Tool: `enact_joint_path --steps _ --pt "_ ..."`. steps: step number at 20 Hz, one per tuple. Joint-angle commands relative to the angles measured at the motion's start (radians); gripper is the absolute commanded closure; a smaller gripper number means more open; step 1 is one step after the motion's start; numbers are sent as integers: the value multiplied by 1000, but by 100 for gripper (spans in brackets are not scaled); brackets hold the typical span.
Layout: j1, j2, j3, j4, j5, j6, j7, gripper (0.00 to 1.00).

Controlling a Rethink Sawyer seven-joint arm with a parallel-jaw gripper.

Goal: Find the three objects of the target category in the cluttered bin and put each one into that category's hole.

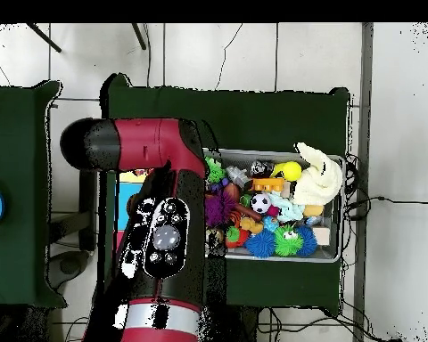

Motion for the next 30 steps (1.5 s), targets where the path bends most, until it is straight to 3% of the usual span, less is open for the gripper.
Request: enact_joint_path --steps 1,8,22,30 --pt "-5 69 21 1 -101 -65 8 100" --pt "-36 36 66 40 -129 -68 -70 100" --pt "-40 -15 102 104 -138 -44 -49 100" --pt "-22 -5 104 102 -125 -39 -2 100"
